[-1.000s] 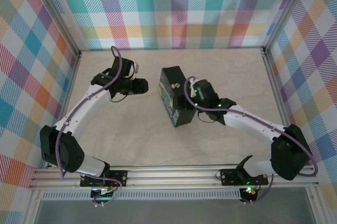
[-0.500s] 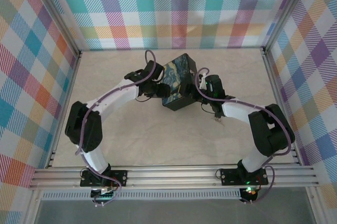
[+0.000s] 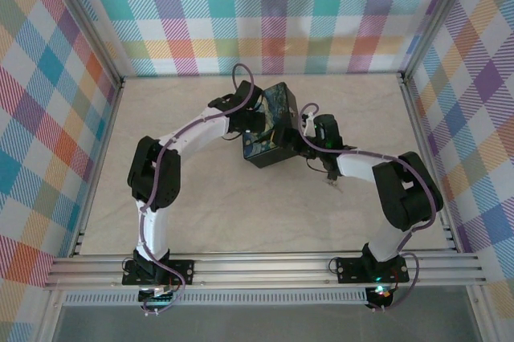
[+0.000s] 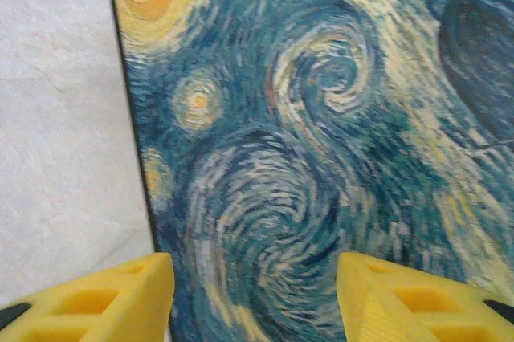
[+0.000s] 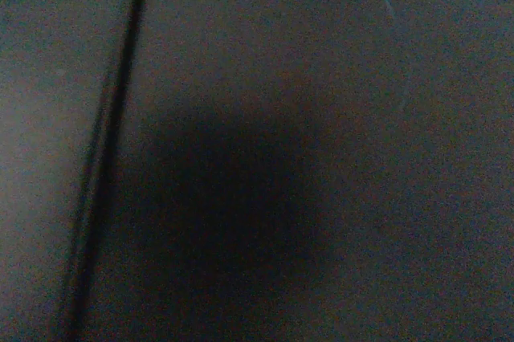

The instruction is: Unlock the padlock with the key

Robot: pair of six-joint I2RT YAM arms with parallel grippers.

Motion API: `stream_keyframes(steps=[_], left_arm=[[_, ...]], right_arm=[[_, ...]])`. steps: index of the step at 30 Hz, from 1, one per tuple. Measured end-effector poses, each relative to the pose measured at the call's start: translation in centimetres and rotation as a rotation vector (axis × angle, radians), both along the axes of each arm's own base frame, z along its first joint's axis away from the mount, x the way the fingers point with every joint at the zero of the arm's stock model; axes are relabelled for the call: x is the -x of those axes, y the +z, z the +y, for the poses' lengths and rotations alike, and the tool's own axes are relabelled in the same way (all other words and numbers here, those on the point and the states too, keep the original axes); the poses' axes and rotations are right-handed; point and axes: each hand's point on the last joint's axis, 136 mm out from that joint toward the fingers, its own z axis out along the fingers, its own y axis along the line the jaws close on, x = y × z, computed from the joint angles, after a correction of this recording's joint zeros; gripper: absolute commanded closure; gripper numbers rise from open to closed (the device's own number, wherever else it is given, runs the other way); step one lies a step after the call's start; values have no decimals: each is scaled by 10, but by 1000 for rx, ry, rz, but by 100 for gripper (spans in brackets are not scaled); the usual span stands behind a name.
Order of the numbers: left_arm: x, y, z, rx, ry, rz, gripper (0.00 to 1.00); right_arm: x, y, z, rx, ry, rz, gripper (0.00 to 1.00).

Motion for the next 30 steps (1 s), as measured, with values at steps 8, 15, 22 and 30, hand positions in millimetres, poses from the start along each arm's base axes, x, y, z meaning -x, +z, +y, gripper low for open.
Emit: stream_keyframes(steps=[8,15,22,30], left_arm=[[-11,-14,-4,25,12,-28,46],[-22,-17,-12,116,27,-53,47],[-25,-18,-14,145,28,-58,47],[-29,-20,-7,131,51,-43,47]], right_arm=[[-6,-3,-24,-43,-33,52,0],[-16,-1,-46,-98,-91,101,0],[-14,-2,-50,-101,-84,125,0],[-7,-16,-53,-42,-67,163,0]])
